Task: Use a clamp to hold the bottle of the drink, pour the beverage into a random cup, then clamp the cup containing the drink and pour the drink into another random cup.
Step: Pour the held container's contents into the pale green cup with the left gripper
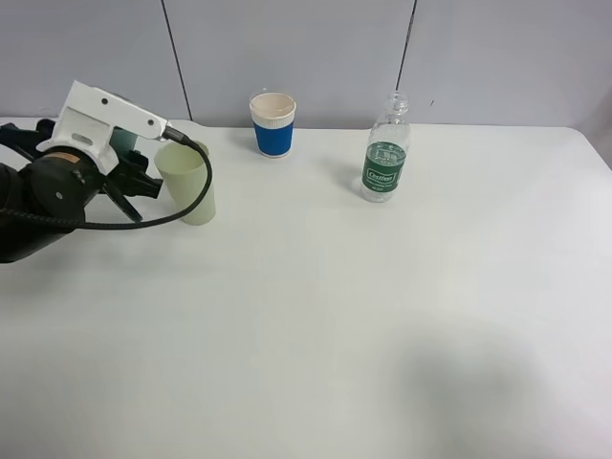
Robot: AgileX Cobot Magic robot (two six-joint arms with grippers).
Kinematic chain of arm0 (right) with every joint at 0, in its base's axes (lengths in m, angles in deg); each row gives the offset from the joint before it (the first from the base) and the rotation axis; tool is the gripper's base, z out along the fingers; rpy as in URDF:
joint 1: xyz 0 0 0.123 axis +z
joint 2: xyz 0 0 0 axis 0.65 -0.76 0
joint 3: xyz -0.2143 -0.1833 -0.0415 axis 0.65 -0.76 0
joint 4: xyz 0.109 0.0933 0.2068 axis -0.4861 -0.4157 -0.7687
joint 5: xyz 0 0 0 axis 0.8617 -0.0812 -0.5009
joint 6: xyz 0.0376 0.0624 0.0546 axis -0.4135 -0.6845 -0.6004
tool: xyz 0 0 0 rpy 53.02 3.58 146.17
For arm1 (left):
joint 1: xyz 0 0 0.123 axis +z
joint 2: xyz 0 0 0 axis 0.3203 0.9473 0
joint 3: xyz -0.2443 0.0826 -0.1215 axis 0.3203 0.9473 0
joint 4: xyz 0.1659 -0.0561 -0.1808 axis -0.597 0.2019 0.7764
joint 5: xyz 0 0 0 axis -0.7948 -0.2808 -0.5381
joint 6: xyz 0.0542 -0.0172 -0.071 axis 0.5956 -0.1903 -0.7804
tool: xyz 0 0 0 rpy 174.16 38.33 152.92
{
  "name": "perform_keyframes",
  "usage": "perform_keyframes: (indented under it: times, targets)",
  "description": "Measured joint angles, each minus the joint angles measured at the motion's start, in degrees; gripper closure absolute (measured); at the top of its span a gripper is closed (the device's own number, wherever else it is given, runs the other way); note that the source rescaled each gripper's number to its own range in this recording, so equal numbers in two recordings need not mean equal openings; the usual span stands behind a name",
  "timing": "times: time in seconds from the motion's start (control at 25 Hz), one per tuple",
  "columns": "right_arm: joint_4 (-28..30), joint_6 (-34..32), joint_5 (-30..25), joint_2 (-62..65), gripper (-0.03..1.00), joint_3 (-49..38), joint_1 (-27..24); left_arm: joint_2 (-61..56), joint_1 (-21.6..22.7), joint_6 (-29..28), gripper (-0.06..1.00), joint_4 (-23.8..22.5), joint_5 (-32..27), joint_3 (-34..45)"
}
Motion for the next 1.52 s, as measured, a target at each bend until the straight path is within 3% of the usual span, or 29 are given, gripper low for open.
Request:
perform_keyframes:
  times: [0.28,0.4,1.52]
  targets:
    - [0.0,0.0,0.0,0.0,0.3,0.0,0.0,0.05,0.0,14.77,0.94,2.4,-1.9,-3.64]
    - [0.0,0.0,0.0,0.0,0.3,0.0,0.0,0.05,0.0,18.15,0.94,2.53,-1.91,-3.79]
    - [0.0,0.0,0.0,0.0,0.3,0.0,0.0,0.05,1.28,33.62,0.94,4.43,-1.84,-5.02]
